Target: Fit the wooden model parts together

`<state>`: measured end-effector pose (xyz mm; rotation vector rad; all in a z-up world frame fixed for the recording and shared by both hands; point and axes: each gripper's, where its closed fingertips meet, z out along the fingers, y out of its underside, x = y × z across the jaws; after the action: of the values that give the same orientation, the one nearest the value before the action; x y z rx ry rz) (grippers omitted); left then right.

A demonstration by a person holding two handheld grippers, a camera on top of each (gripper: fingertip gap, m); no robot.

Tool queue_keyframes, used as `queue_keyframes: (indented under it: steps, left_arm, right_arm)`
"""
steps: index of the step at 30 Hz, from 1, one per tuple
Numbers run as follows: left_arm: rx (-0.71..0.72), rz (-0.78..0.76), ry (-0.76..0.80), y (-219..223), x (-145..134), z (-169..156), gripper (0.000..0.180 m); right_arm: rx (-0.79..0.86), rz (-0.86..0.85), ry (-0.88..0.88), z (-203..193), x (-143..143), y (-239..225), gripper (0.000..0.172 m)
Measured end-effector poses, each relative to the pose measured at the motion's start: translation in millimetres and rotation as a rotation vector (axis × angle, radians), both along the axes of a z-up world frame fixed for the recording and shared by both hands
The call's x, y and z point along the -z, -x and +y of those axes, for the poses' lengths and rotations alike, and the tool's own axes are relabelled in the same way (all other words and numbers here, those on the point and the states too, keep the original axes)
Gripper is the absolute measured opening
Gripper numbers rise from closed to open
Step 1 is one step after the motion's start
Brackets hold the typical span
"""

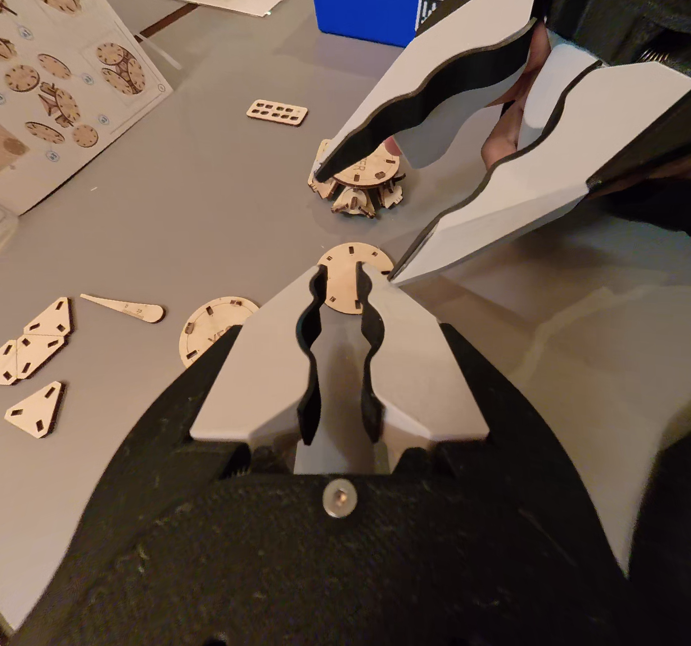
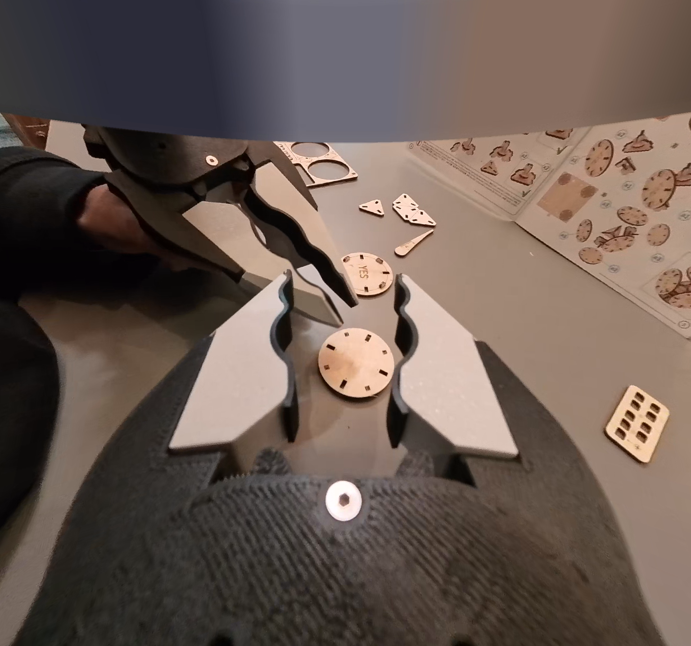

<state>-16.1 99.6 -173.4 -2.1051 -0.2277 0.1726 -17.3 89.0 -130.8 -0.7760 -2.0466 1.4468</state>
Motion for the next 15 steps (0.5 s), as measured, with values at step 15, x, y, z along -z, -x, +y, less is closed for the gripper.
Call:
queue_keyframes:
  steps: [15]
  left_arm:
    - [0.030,0.011,-0.067,-11,-16,6,0.000]
  right_arm:
    - [-0.046,-0.072,0.121,-1,-7,-6,0.042]
